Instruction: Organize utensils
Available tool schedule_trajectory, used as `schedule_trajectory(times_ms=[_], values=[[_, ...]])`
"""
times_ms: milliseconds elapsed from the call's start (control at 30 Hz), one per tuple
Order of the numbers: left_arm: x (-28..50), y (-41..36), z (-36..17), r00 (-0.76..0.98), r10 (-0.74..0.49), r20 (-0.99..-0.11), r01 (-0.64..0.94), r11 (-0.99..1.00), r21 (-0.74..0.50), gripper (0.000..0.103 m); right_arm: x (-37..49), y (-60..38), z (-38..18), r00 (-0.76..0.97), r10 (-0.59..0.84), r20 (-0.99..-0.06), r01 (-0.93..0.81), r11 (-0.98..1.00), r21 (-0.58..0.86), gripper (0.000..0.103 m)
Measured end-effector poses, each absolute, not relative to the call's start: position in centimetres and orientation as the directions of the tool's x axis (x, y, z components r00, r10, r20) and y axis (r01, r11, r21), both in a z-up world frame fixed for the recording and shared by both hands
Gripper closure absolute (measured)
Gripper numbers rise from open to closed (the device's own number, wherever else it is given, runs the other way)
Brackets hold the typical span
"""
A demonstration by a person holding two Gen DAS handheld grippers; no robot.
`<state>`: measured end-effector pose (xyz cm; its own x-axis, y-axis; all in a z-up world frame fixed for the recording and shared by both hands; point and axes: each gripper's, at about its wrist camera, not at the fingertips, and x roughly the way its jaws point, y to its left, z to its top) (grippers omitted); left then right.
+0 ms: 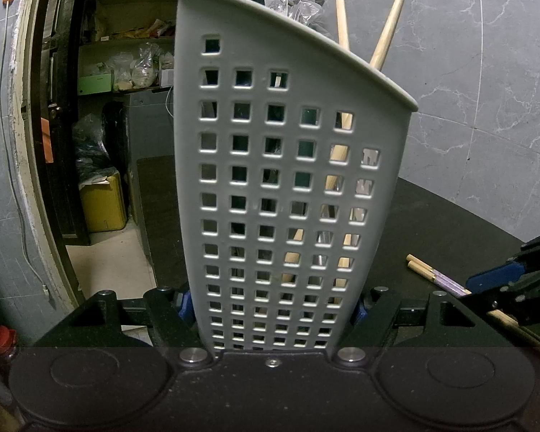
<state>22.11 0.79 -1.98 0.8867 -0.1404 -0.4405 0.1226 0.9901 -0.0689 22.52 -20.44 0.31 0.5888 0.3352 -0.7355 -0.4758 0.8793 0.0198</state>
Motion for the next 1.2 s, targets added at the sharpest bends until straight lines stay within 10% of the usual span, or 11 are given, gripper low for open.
schedule_trajectory(times_ms=[133, 500, 1200], values=[[22.1, 0.8, -2.0, 0.887, -0.141, -0.440, 0.123, 0.990, -0.070, 0.027, 23.2, -19.8, 0.6, 0.548, 0.342, -0.763, -0.496, 0.868, 0.032, 0.088], [22.1, 0.7, -2.0, 0.887, -0.142, -0.440, 0.123, 0.990, -0.071, 0.027, 24.3, -20.4, 1.0, 0.520, 0.370, -0.770, -0.467, 0.878, 0.106, 0.089], [22.1, 0.7, -2.0, 0.887, -0.141, -0.440, 0.123, 0.990, -0.071, 0.027, 21.1, -22.4, 5.4, 0.717, 0.547, -0.433, -0.521, 0.832, 0.190, 0.089]])
